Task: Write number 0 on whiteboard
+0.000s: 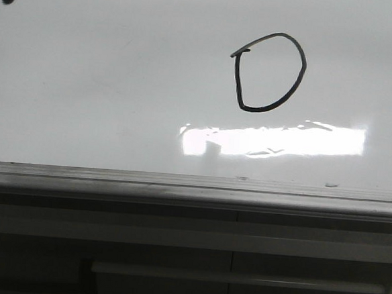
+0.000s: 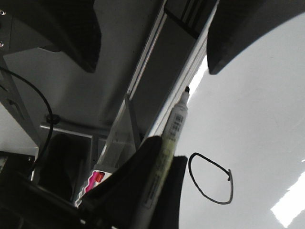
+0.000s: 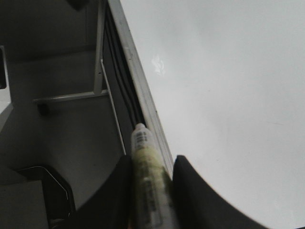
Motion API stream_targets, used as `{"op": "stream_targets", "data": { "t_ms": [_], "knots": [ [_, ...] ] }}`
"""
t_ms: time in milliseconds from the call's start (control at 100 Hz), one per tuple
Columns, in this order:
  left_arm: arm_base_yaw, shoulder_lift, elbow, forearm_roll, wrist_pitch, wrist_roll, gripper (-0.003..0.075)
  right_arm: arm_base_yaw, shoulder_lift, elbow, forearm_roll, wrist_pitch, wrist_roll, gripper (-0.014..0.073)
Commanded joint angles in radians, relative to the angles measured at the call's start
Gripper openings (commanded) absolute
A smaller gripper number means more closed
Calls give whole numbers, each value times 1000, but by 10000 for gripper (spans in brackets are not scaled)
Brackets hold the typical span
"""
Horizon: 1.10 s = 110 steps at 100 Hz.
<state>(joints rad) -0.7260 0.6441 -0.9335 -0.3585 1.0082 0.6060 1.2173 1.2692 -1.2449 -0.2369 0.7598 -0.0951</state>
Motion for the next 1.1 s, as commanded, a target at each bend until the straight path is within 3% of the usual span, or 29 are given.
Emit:
{"op": "stream_targets", "data": {
  "t_ms": [0,280,510,730,960,1091],
  "knots": [
    [-2,38,-49,-35,-39,27,439,29,-19,-32,-1,-83,-20,-50],
    [-2,125,-51,-177,-30,105,440,104,-12,-32,-1,-178,-20,-50],
    [-2,169,-51,-175,-30,116,432,108,-10,-32,3,-178,-20,-50],
    [-2,185,-51,-106,-30,114,288,108,-10,-32,5,-172,-20,-50],
    [-2,185,-51,-68,-30,114,216,108,-14,-32,10,-163,-20,-50],
    [-2,186,-51,-64,-40,114,124,108,-16,-32,12,-163,-20,-50]
  ]
}}
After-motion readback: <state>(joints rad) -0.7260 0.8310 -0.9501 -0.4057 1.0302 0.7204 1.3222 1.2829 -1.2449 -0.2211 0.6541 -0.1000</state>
